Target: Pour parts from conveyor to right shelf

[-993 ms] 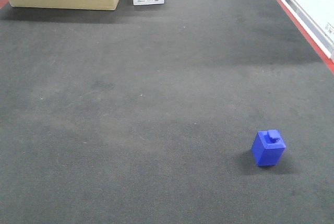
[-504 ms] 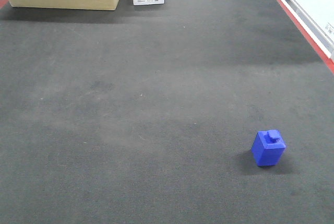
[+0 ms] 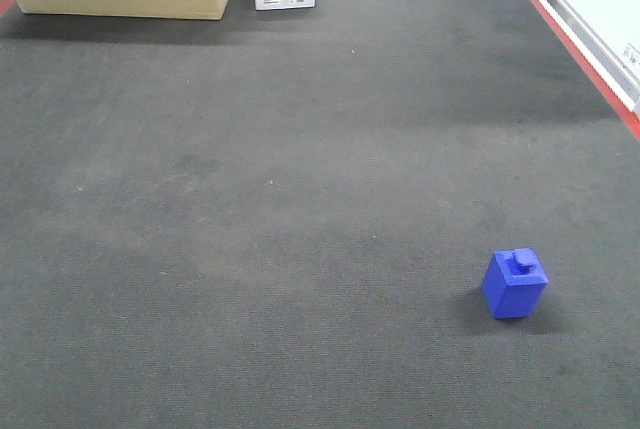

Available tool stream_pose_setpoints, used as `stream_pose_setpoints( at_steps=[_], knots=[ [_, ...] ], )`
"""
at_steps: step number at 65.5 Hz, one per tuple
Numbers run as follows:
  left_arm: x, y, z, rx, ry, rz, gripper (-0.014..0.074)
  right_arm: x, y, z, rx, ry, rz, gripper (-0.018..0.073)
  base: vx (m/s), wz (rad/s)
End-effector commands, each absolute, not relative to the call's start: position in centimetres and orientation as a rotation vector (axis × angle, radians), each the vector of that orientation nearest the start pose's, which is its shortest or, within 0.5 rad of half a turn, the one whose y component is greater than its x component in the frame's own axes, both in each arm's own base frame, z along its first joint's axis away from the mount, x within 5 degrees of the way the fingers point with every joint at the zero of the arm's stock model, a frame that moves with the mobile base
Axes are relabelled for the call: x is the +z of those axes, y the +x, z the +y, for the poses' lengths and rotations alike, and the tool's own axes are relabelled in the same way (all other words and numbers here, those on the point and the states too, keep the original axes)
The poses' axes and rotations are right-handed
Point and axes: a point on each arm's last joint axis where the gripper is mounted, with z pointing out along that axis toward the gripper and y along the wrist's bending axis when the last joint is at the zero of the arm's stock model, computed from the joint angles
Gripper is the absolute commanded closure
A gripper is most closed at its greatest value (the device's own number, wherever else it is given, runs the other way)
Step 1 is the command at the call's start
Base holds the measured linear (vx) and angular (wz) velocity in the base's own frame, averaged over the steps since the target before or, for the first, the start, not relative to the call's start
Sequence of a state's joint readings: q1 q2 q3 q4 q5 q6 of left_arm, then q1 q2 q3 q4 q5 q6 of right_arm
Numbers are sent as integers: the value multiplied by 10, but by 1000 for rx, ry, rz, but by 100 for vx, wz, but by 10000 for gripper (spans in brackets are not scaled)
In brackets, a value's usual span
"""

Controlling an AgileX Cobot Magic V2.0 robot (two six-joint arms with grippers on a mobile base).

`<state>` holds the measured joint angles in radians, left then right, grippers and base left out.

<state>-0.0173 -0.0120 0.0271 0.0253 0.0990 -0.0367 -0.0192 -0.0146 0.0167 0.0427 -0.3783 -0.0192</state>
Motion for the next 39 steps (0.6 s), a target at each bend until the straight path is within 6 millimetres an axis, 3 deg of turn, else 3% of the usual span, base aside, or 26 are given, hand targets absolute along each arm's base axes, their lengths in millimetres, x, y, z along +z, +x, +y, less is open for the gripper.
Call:
stream_pose_setpoints(
  at_steps=[1, 12, 19, 23, 31, 39],
  knots=[
    [212, 54, -1, -32, -9, 1482, 603, 281, 33, -3, -6, 49, 932, 565, 0, 0],
    [212, 54, -1, -32, -9, 1481, 603, 350, 30, 1, -115, -62, 1004, 564, 0, 0],
    [212, 54, -1, -32, -9, 1481, 603, 393, 42, 0, -158, -82, 1113, 564, 0, 0],
    [212, 54, -1, -32, -9, 1481, 603, 411, 59, -2, -155, -74, 1198, 563, 0, 0],
    [212, 54, -1, -32, -9, 1481, 603, 430, 96, -4, -122, -43, 1416, 513, 0, 0],
    [212, 54, -1, -32, -9, 1481, 603, 430, 136, -3, -19, 6, 1616, 337, 0, 0]
  ],
)
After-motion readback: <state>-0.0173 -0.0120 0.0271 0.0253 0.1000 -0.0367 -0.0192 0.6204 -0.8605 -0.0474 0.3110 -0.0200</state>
